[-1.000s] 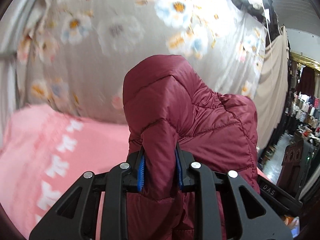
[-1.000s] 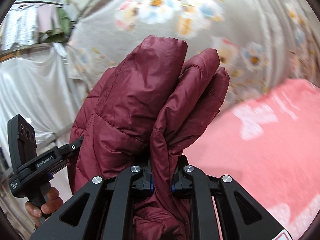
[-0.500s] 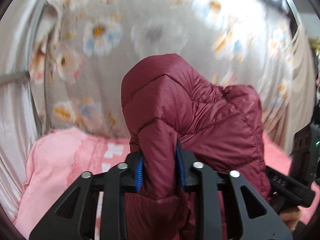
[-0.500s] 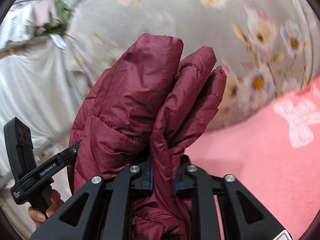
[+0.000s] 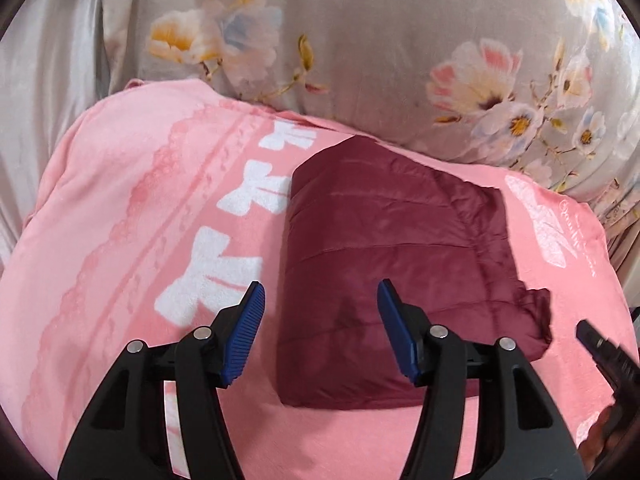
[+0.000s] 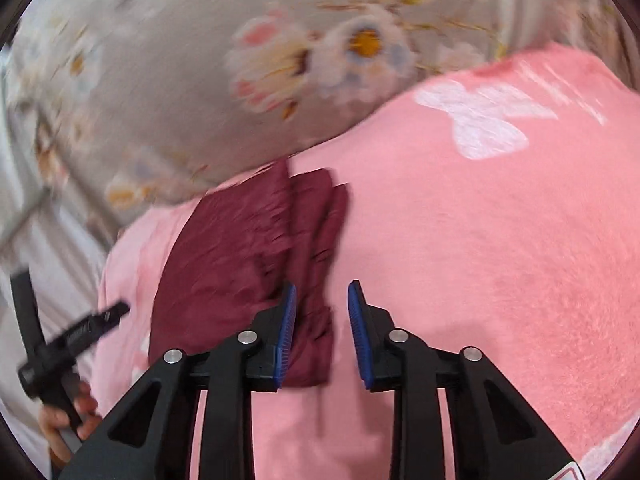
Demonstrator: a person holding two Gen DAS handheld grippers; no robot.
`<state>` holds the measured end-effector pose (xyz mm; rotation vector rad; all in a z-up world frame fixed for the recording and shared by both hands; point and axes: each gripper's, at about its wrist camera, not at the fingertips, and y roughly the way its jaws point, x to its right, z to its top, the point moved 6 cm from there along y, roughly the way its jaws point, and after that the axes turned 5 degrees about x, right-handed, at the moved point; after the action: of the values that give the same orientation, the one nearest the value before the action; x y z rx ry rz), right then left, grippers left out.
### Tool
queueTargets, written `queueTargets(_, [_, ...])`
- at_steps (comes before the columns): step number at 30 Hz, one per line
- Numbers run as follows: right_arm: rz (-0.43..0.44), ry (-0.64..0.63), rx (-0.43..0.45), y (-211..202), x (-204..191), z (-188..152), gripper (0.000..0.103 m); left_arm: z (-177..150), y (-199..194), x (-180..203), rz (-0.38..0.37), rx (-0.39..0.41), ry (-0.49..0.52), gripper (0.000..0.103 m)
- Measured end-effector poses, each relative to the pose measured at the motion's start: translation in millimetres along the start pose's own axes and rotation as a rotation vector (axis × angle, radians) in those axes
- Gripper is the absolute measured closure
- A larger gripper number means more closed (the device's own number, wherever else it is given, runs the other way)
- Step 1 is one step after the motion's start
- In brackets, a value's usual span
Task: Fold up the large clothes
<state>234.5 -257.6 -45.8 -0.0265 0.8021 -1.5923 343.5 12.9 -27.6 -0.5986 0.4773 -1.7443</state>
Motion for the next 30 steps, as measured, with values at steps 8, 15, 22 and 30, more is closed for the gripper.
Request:
queueTargets(8, [-0.018,-0.155,-0.087,51,-43,2,0.082,-24,34,26,0.004,-0.132,0.016,0.046])
queueTargets(15, [-0.062,-0.146,-0.23,83,-11,-58,0.1,-47,47,22,0.058,-0.16,0.066,0.041])
queueTargets(22, [-0.043,-0.138,-0.194,85,-7,-62,0.1,-58,50,28,0.123,-0.115,0.117,0.04])
queueTargets(30, [-0.03,-0.122,-0.176,83,-6,-63,0.101,-62,51,31,0.165,-0.086,0.126,0.039])
